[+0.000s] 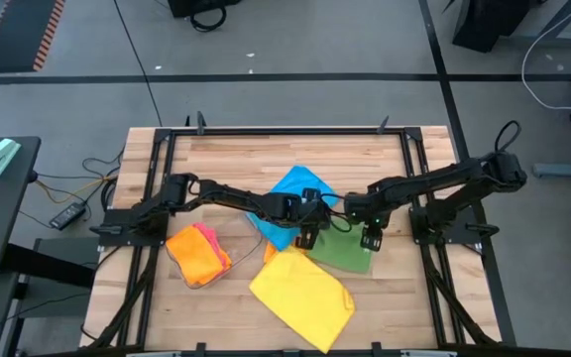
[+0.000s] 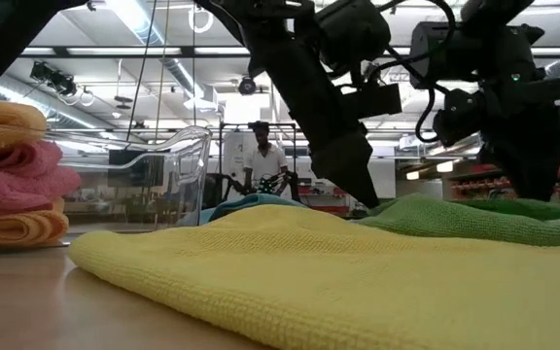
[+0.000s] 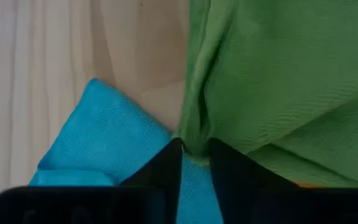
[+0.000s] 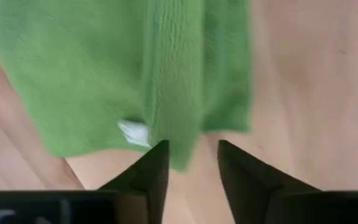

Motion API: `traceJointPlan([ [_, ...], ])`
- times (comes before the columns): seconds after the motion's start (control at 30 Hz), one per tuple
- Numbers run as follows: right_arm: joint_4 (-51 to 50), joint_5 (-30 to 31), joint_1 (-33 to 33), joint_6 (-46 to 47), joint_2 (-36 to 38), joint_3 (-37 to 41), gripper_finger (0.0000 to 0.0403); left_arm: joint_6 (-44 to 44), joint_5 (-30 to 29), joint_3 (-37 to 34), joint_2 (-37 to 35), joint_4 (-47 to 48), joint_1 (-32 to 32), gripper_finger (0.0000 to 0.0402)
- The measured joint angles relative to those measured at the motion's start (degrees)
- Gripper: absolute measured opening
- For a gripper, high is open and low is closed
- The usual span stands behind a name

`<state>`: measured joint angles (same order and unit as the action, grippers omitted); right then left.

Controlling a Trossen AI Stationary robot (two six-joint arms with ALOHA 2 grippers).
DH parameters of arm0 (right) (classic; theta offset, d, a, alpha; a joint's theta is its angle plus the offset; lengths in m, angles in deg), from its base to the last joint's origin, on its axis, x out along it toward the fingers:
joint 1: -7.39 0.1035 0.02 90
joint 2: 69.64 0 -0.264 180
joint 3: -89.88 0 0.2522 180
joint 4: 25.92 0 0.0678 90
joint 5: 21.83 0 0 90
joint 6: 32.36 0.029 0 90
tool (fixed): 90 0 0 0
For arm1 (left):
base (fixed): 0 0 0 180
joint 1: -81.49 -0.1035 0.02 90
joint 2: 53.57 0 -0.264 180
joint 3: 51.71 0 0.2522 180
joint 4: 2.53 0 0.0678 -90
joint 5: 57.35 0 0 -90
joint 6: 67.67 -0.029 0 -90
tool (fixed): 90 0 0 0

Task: Fold microfiber towels
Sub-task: Fold the green microfiber cloth

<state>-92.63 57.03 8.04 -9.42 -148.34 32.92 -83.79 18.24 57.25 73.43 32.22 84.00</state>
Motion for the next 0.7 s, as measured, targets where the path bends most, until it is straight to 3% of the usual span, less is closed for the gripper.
traceJointPlan([
  [0.27,-7.51,3.83,-2.43,-3.92,2.06,-5.9,0.0181,1.04,1.29,0.04,-4.77,5.1,0.28,0.0175],
  [0.37,-5.45,4.76,-1.57,-4.11,3.15,-6.31,0.0182,3.7,7.38,0.04,-6.49,7.69,0.73,0.0193],
  [0.47,-1.12,5.39,0.83,-4.48,3.42,-5.6,0.0182,7.33,13.6,0.11,-6.42,7.2,1.59,0.0198],
  [0.7,12.97,5.58,6.99,-2.42,3.44,-1.4,0.0181,15.93,15.17,0.02,-1.95,4.26,3.31,0.018],
])
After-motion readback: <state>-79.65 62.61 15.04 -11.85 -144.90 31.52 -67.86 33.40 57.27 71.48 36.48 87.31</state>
